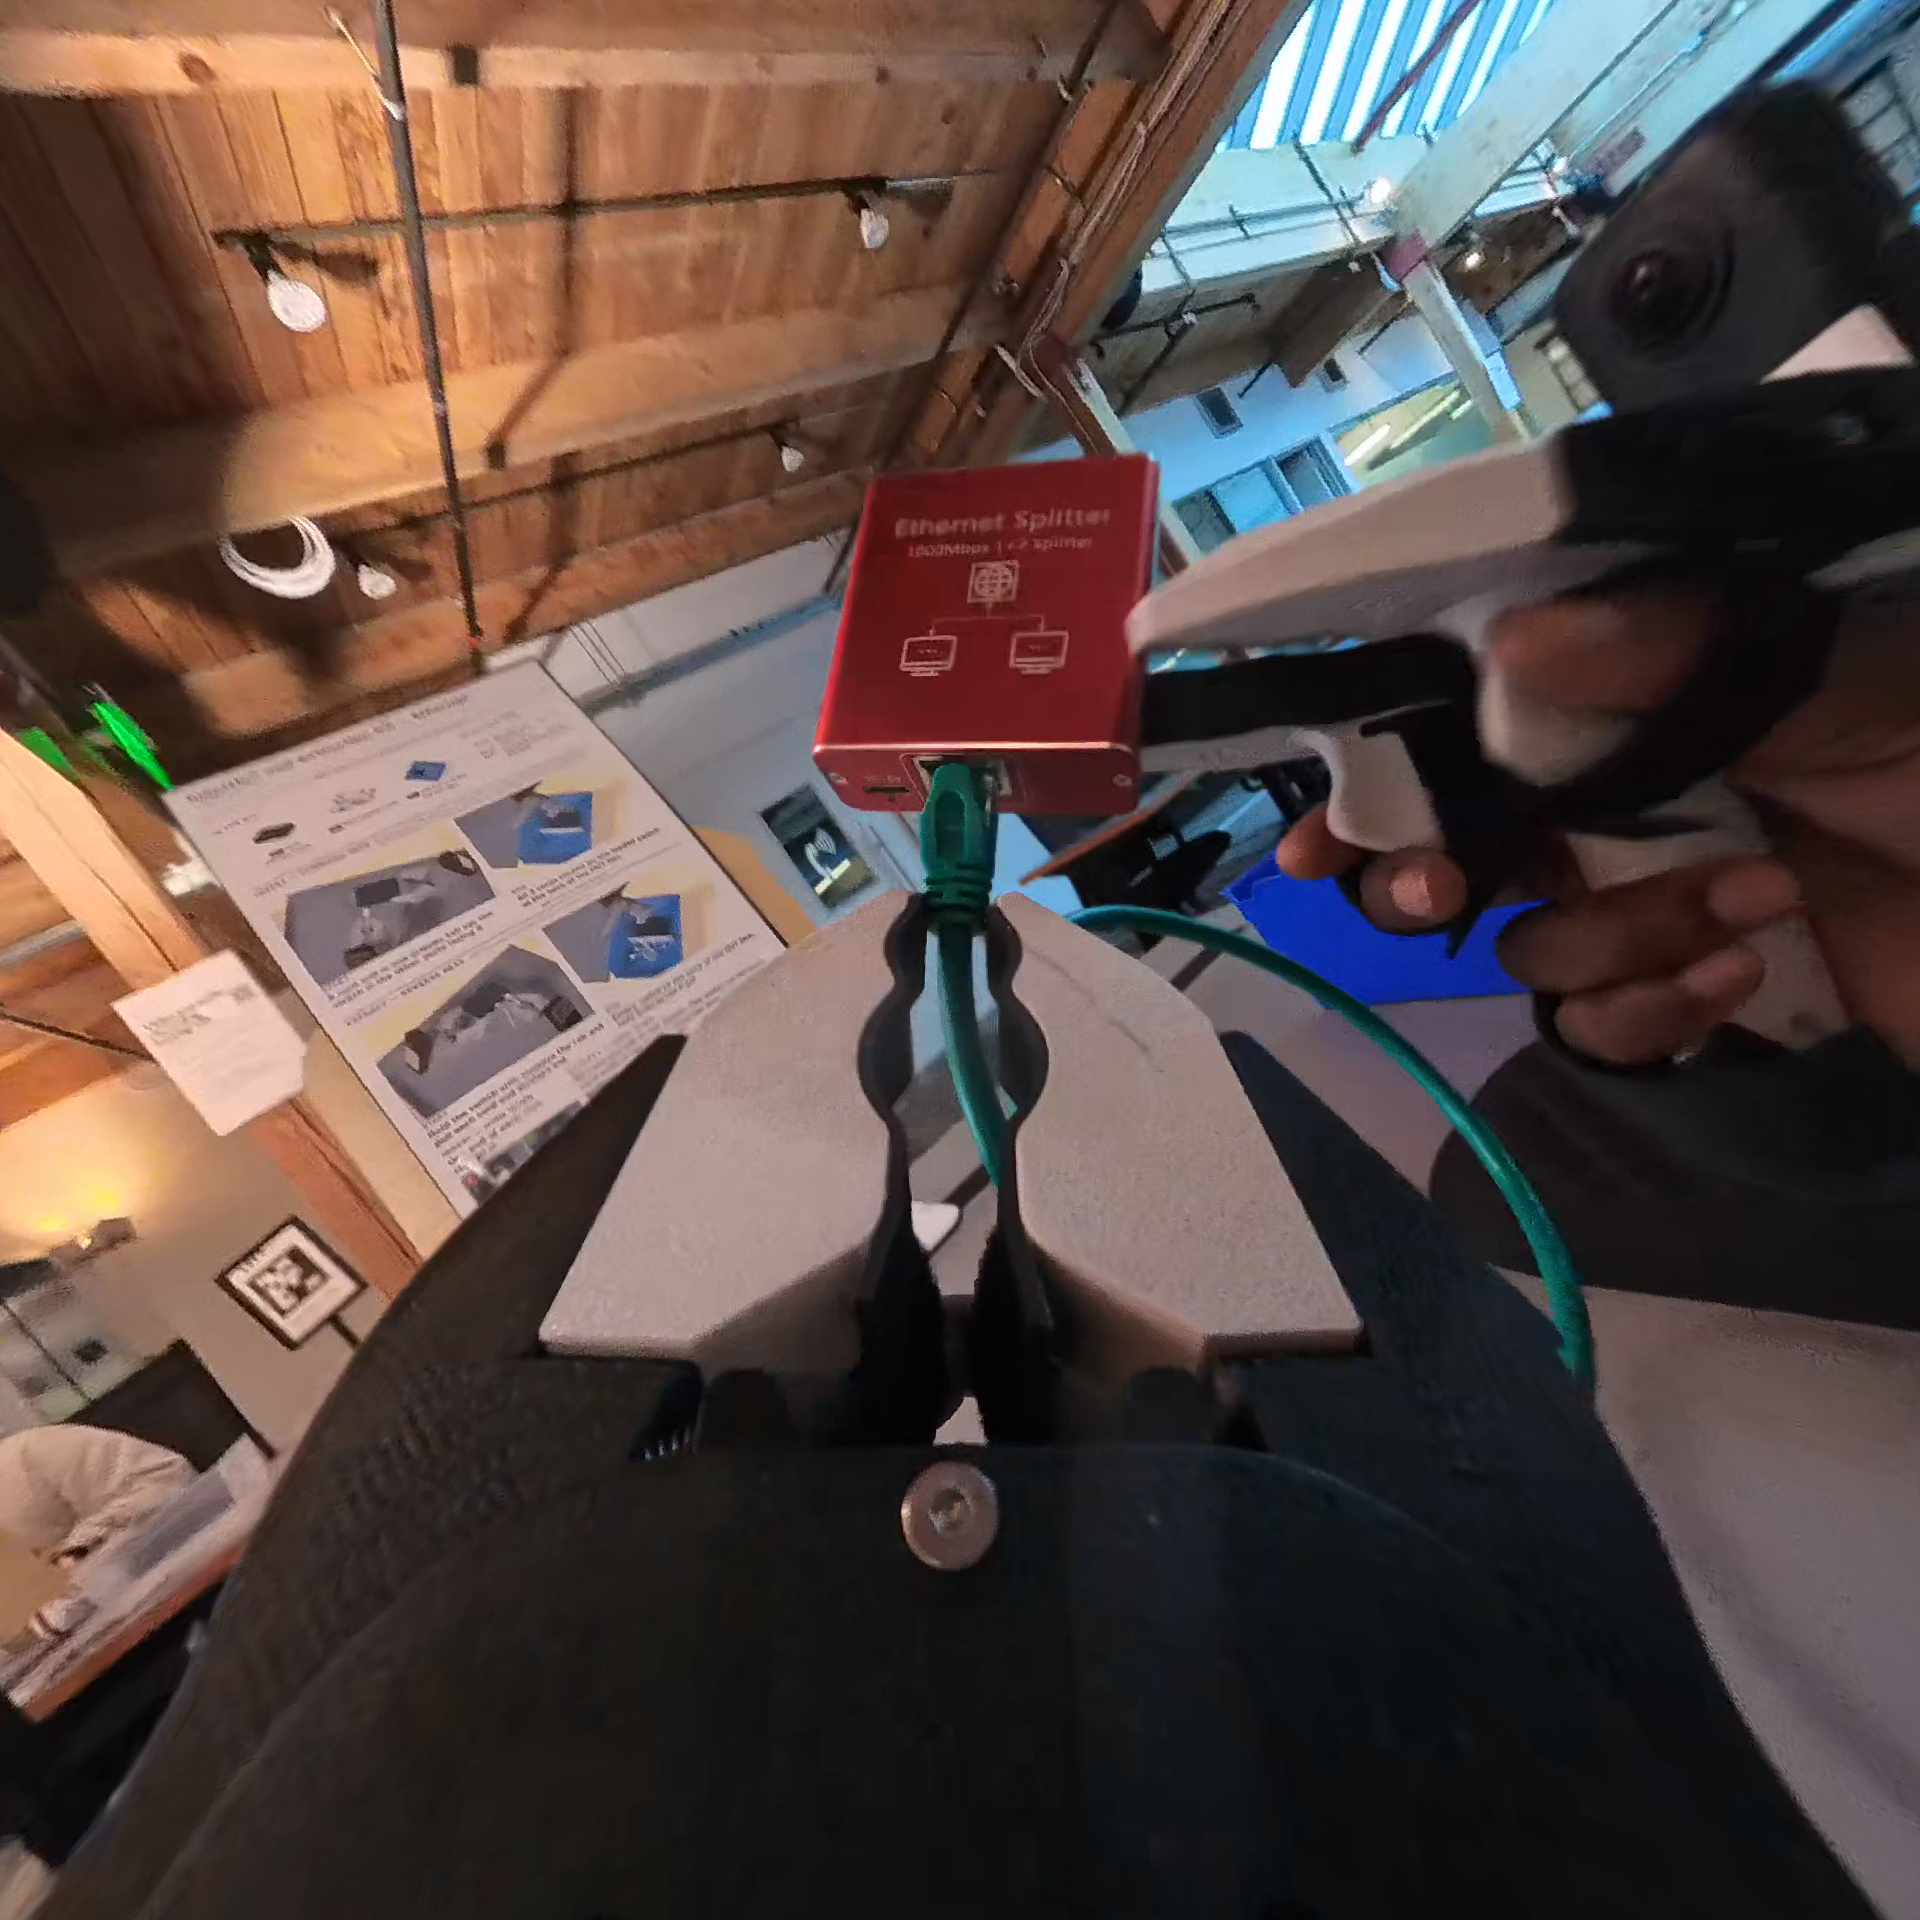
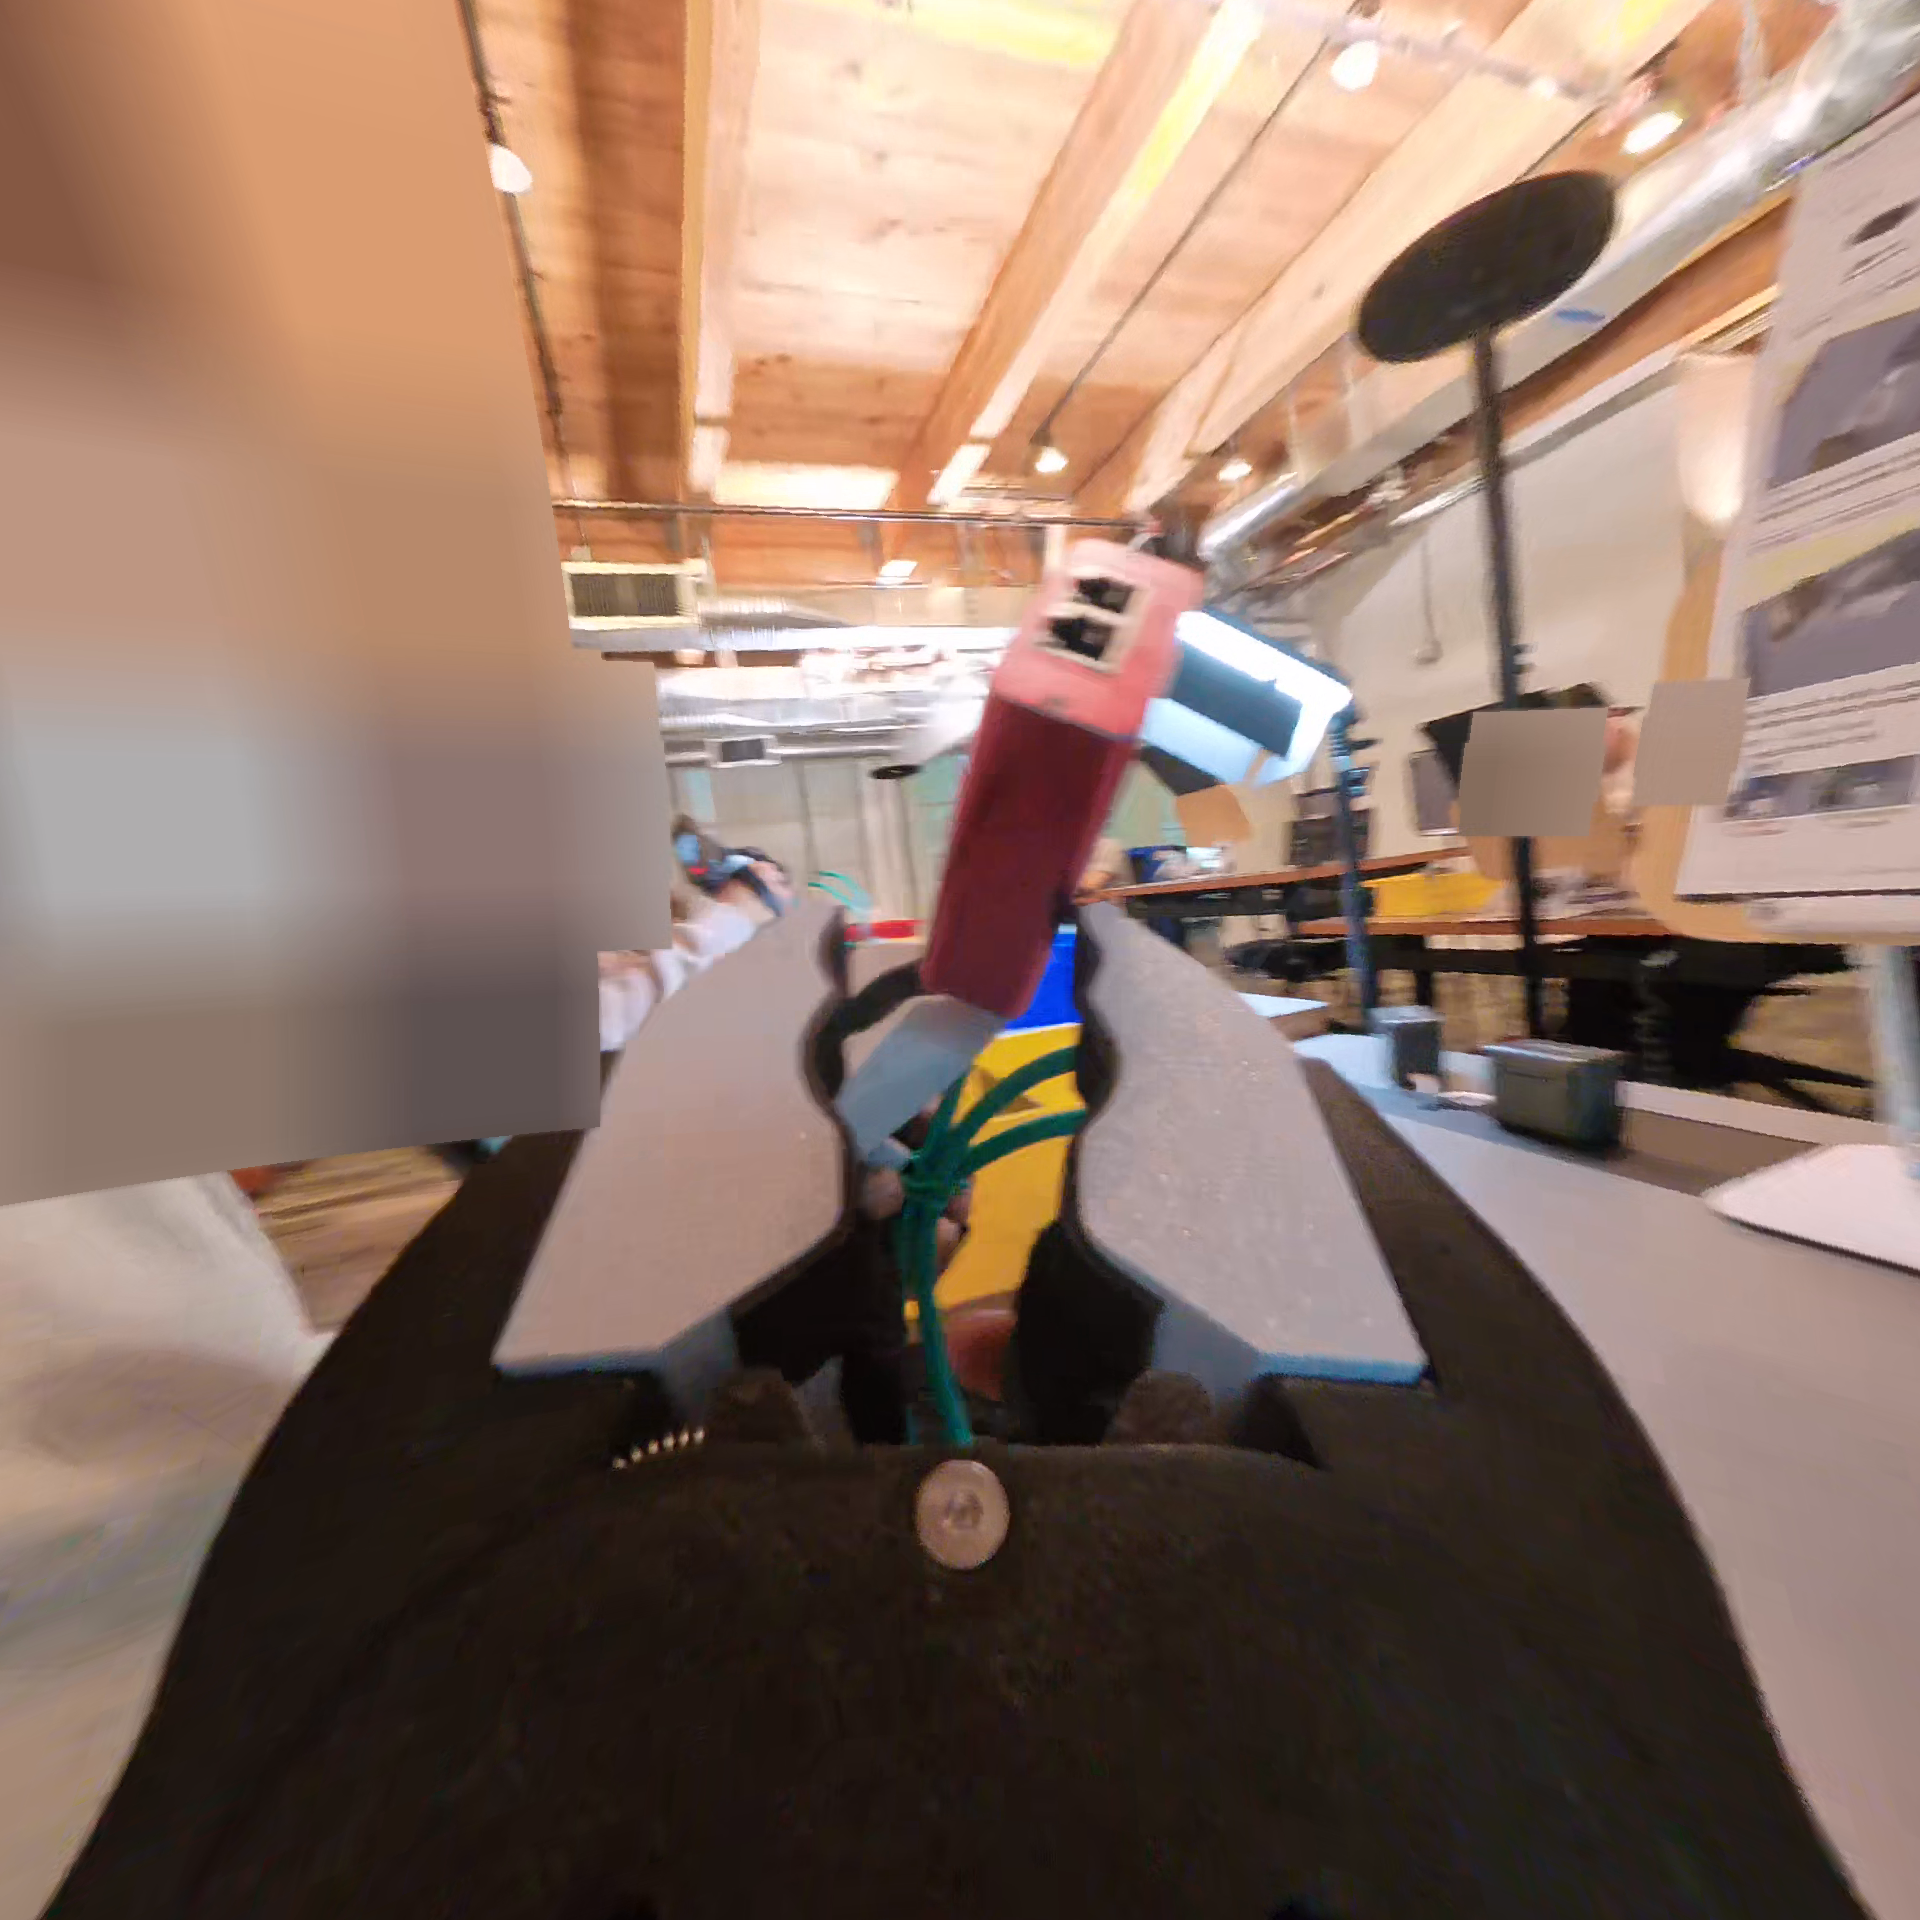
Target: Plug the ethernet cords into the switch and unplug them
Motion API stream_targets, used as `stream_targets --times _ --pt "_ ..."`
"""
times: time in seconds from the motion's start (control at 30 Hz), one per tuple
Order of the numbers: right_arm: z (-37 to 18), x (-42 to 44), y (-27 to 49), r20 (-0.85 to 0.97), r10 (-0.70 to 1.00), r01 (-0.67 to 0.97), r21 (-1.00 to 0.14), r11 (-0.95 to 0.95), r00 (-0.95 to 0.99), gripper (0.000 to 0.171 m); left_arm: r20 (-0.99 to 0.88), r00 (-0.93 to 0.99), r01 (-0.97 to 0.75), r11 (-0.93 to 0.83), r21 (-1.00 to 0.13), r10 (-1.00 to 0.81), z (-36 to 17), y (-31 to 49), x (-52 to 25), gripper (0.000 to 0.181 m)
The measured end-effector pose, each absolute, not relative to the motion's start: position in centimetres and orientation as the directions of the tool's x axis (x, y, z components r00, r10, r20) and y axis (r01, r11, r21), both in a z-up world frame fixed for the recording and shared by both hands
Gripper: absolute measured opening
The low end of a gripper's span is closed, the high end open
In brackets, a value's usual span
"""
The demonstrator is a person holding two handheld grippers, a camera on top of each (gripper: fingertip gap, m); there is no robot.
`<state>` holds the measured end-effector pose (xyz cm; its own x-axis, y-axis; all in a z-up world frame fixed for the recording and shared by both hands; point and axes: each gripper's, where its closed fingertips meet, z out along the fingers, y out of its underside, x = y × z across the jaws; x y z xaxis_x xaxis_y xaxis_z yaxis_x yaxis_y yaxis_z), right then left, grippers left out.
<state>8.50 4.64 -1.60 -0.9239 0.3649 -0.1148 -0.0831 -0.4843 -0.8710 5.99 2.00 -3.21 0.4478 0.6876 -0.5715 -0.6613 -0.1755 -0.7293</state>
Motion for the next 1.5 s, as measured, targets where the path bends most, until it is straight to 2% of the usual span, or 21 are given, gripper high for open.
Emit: stream_targets --times 0.1,0.2,0.27,0.37,0.47,0.53,0.6,0.7,0.83,0.9,1.03,1.17,1.2,1.27,1.37,1.43,1.5 --pt "-1.9 8.8 5.6 -0.015 0.404 -0.178 -0.883 -0.435 -0.915 0.033 -0.623 0.412 -0.722 -0.179 -0.668 0.664 -3.7 3.1 6.6 0.011" --pt "-2.3 9.3 5.6 0.092 0.408 -0.251 -0.9 -0.356 -0.908 0.027 -0.677 0.43 -0.751 -0.179 -0.635 0.597 -4.2 3.4 7.1 0.019" --pt "-2.7 9.8 5.4 0.18 0.405 -0.314 -0.902 -0.295 -0.896 0.025 -0.696 0.501 -0.731 -0.179 -0.658 0.514 -5.0 3.5 7.2 0.031" --pt "-3.6 10.1 5.1 0.255 0.376 -0.352 -0.911 -0.217 -0.891 0.025 -0.614 0.666 -0.626 -0.129 -0.769 0.424 -5.8 2.6 6.9 0.053" --pt "-4.5 10.6 4.7 0.334 0.336 -0.397 -0.908 -0.136 -0.88 0.025 -0.572 0.74 -0.557 -0.153 -0.816 0.355 -6.7 1.6 6.8 0.06" --pt "-5.4 10.8 4.2 0.399 0.317 -0.437 -0.898 -0.056 -0.86 0.025 -0.621 0.704 -0.579 -0.227 -0.783 0.344 -7.0 0.9 6.5 0.061" --pt "-6.3 10.8 3.8 0.457 0.299 -0.47 -0.882 0.031 -0.838 0.025 -0.62 0.714 -0.593 -0.188 -0.783 0.327 -6.3 0.9 7.5 0.061" --pt "-7.7 11.4 2.9 0.514 0.228 -0.499 -0.858 0.124 -0.827 0.025 -0.509 0.838 -0.511 -0.047 -0.858 0.197 -5.6 2.1 10.6 0.06" --pt "-8.6 11.6 2.7 0.516 0.184 -0.493 -0.856 0.158 -0.837 0.025 -0.512 0.845 -0.51 -0.052 -0.858 0.155 -6.1 2.5 11.2 0.05" --pt "-8.8 11.4 2.7 0.509 0.182 -0.486 -0.859 0.161 -0.841 0.024 -0.456 0.881 -0.453 -0.053 -0.89 0.126 -6.5 2.2 11.1 0.045" --pt "-8.4 10.9 3.0 0.487 0.221 -0.469 -0.874 0.129 -0.845 0.024 -0.403 0.909 -0.403 -0.021 -0.915 0.111 -6.2 1.9 11.1 0.033" --pt "-7.3 9.3 3.7 0.463 0.351 -0.463 -0.882 0.09 -0.814 0.016 -0.347 0.912 -0.362 0.035 -0.931 0.218 -5.2 2.2 9.8 0.027" --pt "-6.9 8.8 3.8 0.461 0.409 -0.472 -0.878 0.08 -0.788 0.017 -0.319 0.911 -0.342 0.048 -0.939 0.26 -5.1 2.2 9.1 0.027" --pt "-6.0 8.1 3.7 0.469 0.498 -0.505 -0.86 0.071 -0.729 0.037 -0.198 0.906 -0.265 0.136 -0.955 0.375 -4.4 2.0 7.3 0.027" --pt "-6.2 7.0 2.8 0.518 0.575 -0.523 -0.834 0.174 -0.634 0.064 0.086 0.878 -0.12 0.39 -0.913 0.472 -3.0 0.6 5.0 0.027" --pt "-6.7 6.2 2.1 0.559 0.607 -0.513 -0.814 0.272 -0.566 0.068 0.207 0.865 -0.054 0.496 -0.866 0.457 -3.0 0.5 4.6 0.027" --pt "-7.1 5.8 1.5 0.58 0.625 -0.5 -0.802 0.326 -0.523 0.073 0.241 0.862 -0.034 0.525 -0.85 0.446 -3.3 1.2 5.0 0.027"
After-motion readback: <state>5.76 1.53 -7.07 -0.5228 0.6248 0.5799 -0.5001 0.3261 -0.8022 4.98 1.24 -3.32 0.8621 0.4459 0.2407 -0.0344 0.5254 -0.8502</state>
